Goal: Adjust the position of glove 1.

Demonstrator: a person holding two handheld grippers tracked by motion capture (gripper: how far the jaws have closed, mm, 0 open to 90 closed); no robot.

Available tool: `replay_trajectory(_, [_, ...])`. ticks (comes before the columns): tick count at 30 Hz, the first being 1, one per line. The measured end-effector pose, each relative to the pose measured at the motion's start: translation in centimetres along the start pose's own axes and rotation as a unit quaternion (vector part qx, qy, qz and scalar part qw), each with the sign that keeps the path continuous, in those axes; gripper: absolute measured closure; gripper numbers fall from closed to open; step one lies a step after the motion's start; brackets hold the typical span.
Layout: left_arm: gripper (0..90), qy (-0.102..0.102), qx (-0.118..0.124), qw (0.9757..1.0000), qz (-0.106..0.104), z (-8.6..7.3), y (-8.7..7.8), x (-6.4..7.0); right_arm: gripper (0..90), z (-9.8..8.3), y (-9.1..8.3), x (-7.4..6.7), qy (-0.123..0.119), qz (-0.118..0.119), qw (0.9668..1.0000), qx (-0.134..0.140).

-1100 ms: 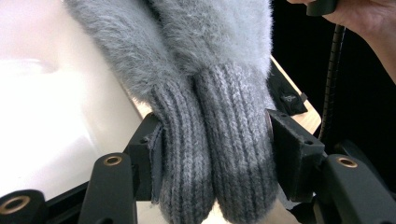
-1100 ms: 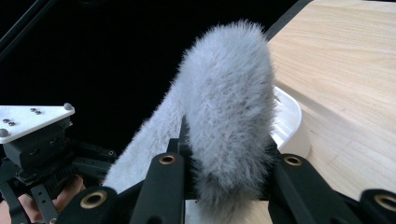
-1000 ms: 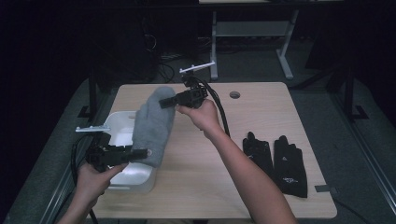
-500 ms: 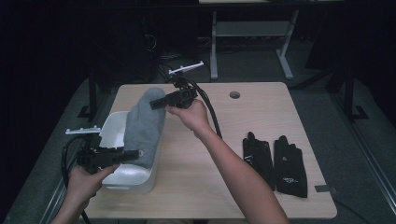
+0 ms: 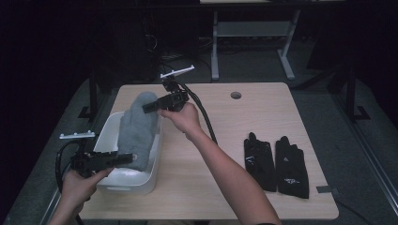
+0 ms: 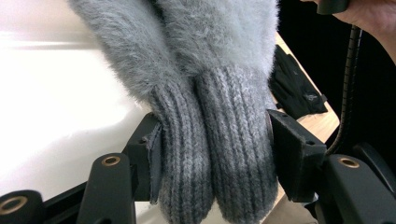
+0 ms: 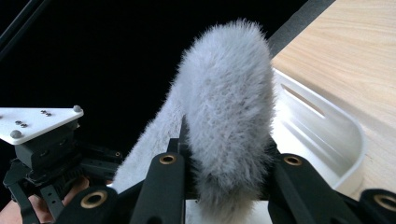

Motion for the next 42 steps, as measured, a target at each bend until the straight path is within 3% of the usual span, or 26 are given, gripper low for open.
replay_trajectory(20, [40.8, -0.016, -0.034, 0.9990, 0.022, -2.0, 0.3, -2.4, 72.9, -1.0, 4.0, 1.4, 0.015, 0.002, 0.9995, -0.026])
replay_trajectory(24, [40.6, -0.011, -0.047, 0.9985, 0.024, -2.4, 0.4, -2.6, 72.9, -1.3, 4.5, 1.7, 0.015, 0.001, 0.9994, -0.030])
replay_trajectory(42, [39.2, -0.021, -0.084, 0.9957, 0.032, -3.4, 1.2, -2.9, 73.1, -2.8, 5.3, 2.6, 0.023, 0.004, 0.9988, -0.042])
Point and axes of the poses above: each handheld gripper's, and its own axes: y roughly forward along the jaws, z roughly out of its top, x roughly to its right, the point moved 2 cm from there along y, roughly forward along the jaws, and after that the axes turned 7 degrees about y, right-handed, at the moved point
